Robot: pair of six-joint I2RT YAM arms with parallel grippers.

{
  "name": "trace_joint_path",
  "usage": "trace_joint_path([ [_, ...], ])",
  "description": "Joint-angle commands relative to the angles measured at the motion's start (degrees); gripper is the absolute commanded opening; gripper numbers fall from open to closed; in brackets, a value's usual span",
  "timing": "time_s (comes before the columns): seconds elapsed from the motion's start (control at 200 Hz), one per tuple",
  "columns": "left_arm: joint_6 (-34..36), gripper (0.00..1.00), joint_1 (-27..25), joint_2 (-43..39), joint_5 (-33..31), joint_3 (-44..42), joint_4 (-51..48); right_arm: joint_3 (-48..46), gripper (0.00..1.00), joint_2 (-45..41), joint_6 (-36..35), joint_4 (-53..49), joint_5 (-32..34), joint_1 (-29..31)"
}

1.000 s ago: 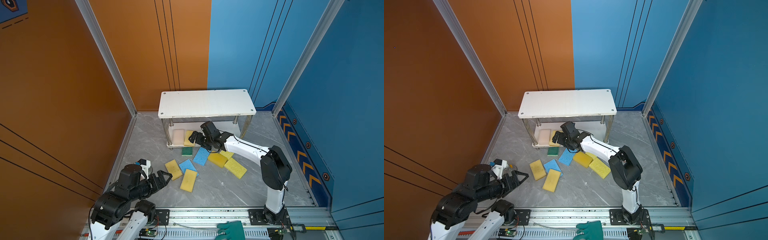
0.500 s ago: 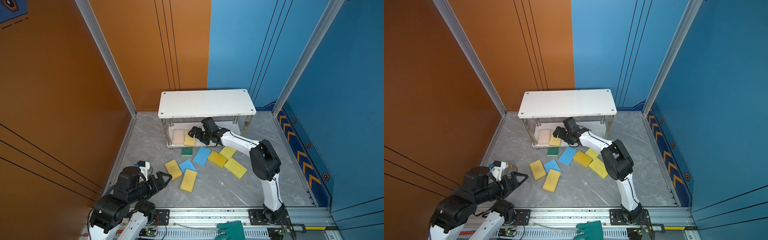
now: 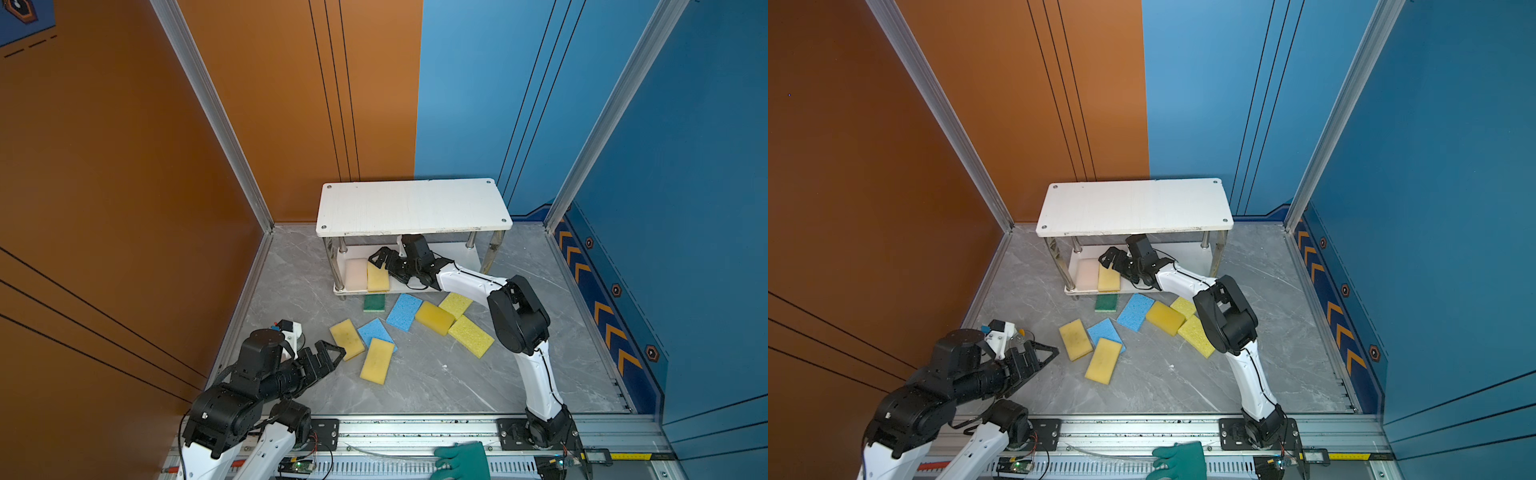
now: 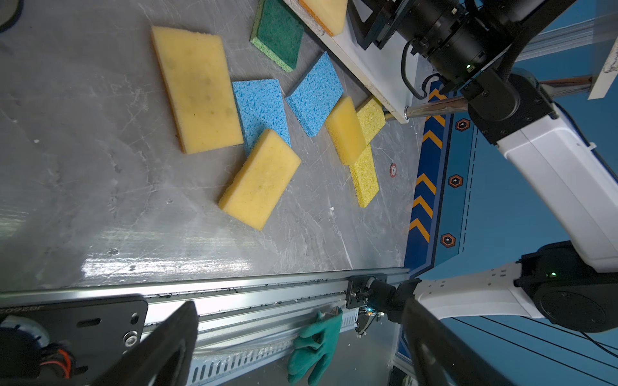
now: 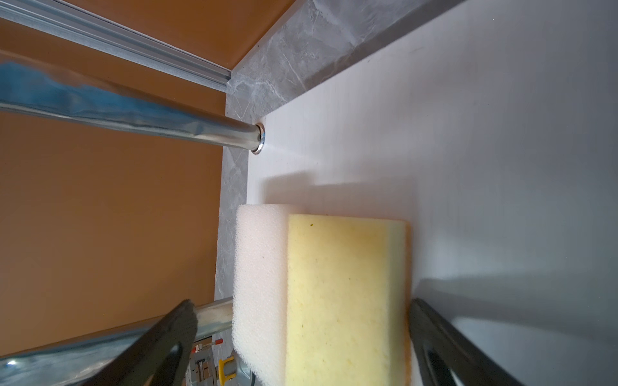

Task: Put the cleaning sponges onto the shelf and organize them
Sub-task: 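Open the right gripper to release the yellow sponge on the shelf, then withdraw the right gripper and lower it onto a yellow sponge nearer the robot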

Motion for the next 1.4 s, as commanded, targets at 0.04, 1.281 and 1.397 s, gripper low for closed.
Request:
trace_joint_path([
  [0.04, 0.5, 0.96, 0.5, 0.3, -0.4, 0.1, 0.5, 0.9, 1.00, 3.3, 1.7, -2.7, -1.3, -0.5],
  [1.281, -2.7, 0.98, 0.8, 2.3, 4.9, -16.9, 13.6, -32.5, 0.93, -38.7, -3.4, -27.7, 11.3, 21.3],
  [1.397, -5.3, 0.98, 0.9, 0.5, 5.2, -19.2, 15.0, -34.9, 0.89, -37.4, -0.6, -24.4, 11.8, 24.1],
])
